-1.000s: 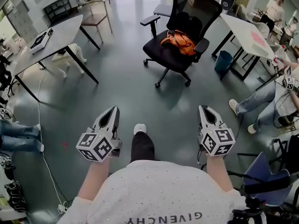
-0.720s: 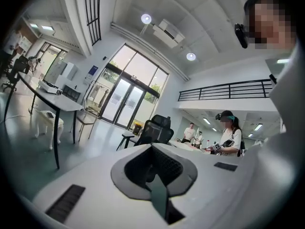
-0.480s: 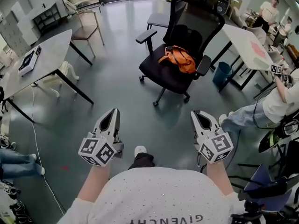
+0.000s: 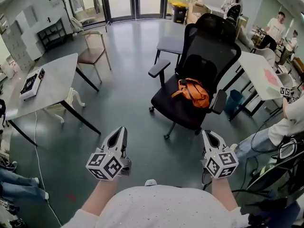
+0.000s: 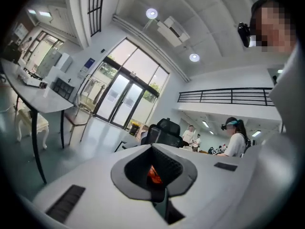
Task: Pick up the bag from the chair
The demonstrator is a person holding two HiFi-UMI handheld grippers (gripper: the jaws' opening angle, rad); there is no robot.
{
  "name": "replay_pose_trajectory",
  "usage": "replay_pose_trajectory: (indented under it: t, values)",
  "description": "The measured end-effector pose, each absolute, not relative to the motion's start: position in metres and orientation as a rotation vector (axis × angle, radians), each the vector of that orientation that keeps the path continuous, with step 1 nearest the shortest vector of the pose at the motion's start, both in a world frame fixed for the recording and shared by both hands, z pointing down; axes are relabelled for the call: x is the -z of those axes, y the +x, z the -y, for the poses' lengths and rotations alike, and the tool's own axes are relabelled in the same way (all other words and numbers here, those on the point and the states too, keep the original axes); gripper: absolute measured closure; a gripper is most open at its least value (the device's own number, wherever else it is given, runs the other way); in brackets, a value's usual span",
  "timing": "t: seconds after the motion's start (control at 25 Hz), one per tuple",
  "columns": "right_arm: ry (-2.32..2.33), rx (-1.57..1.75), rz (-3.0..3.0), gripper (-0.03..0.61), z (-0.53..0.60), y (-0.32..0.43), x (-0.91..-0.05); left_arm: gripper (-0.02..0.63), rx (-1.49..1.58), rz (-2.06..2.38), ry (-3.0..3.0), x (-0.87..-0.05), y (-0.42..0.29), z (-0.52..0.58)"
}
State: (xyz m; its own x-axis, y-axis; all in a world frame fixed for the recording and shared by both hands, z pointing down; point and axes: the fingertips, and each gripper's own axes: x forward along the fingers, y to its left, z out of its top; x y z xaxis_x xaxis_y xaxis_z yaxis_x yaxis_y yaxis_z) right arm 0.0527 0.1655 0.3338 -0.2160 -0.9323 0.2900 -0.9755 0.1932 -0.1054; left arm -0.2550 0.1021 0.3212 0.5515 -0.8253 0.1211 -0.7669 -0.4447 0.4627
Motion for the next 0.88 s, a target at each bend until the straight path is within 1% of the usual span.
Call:
replay_pose_trajectory:
  t: [0.08,0.28,0.44,0.68,0.88]
  values:
    - [1.87,-0.433,2.267,0.58,-0.146,0.054,-0.343,0.607,0.17,1.291,2.272,-0.332,-0.255,-0.08]
    - [1.806,-0.488,2.237,0.58,-0.107,0.053,-0.369,0.607,0.135,1.215,2.36,-0.342,-0.227,-0.048]
    - [1.747,-0.469,2.228,0.58,-0.06,0.061,-0.387,0.607,0.227,1.297,2.313,-0.347,-0.231,-0.007]
    - [1.613,-0.403,2.267,0.58,0.051,0.083,-0.418,0.607,0.196,1.36,2.265,-0.372,-0.21,0.082]
    - [1.596,-0.437,2.215,0.58,0.152,0.127,-0.444,0.608,0.145,1.384,2.238,-0.376,-0.164,0.161]
